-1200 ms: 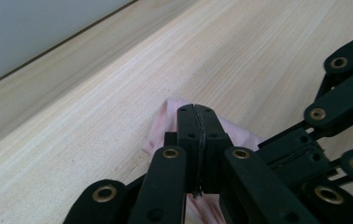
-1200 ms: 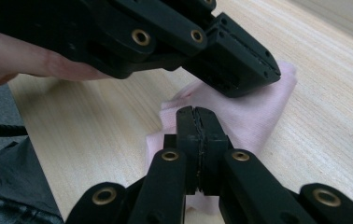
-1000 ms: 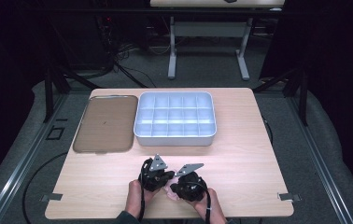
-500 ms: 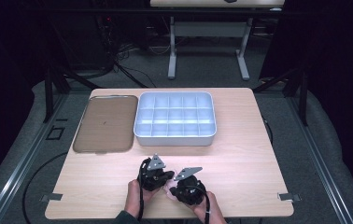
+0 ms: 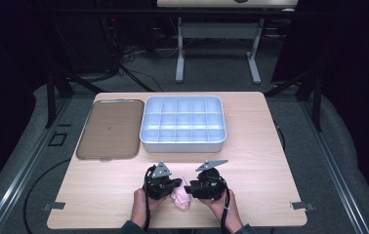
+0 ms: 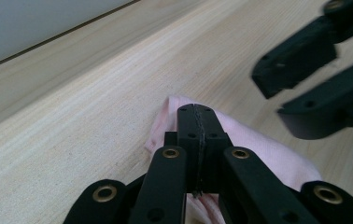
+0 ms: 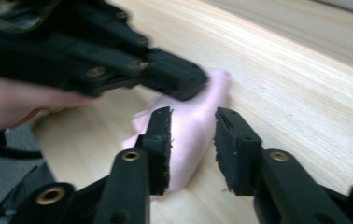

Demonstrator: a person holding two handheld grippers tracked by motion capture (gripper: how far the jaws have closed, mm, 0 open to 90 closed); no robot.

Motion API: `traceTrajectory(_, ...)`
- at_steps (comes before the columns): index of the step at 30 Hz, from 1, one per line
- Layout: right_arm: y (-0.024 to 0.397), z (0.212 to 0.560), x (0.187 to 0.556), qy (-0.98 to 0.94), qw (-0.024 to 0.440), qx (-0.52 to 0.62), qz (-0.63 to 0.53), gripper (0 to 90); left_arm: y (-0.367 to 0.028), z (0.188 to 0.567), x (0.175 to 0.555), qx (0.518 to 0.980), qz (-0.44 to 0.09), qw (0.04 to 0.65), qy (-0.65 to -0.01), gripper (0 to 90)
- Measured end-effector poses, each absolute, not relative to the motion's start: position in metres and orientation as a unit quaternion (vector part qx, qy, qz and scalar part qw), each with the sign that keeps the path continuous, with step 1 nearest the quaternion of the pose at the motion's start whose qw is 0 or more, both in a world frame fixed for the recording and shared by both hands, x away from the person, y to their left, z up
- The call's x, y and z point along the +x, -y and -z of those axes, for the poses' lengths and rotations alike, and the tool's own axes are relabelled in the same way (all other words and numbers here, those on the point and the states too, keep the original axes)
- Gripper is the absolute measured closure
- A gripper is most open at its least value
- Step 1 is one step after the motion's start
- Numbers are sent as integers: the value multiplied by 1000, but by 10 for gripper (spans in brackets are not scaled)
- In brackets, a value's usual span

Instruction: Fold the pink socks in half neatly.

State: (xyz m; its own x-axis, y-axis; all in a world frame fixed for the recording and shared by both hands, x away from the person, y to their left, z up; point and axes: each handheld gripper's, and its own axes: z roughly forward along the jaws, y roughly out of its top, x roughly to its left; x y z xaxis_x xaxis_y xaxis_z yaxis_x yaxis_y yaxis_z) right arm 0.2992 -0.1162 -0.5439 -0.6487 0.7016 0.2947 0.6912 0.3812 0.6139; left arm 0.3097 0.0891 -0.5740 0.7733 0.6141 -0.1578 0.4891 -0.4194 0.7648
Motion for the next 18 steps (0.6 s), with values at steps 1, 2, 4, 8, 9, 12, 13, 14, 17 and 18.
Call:
traceTrajectory(1,115,546,303,-831,0,422,-363,617,-89,574,310,840,-74,427,-328,899)
traceTrajectory(2,113,549,305,-830,-4,425,-361,605,-89,574,310,840,-74,427,-327,900)
traceTrajectory(4,108,553,308,-832,-9,428,-354,571,-89,574,310,839,-73,427,-328,900)
traceTrajectory(8,94,557,310,-842,-11,421,-337,536,-89,574,310,839,-74,428,-328,899)
traceTrajectory(9,94,557,310,-842,-11,421,-337,536,-89,574,310,839,-74,428,-328,900)
traceTrajectory(12,87,558,310,-852,6,414,-322,523,-90,575,310,839,-74,429,-327,899)
traceTrajectory(13,85,559,309,-854,11,415,-314,519,-89,574,310,839,-74,428,-327,899)
traceTrajectory(14,85,560,308,-856,13,413,-311,519,-90,574,310,840,-73,428,-327,899)
traceTrajectory(17,83,561,308,-855,13,420,-304,519,-90,574,311,839,-70,430,-327,898)
traceTrajectory(18,83,561,308,-855,13,420,-304,519,-90,574,311,839,-70,430,-327,897)
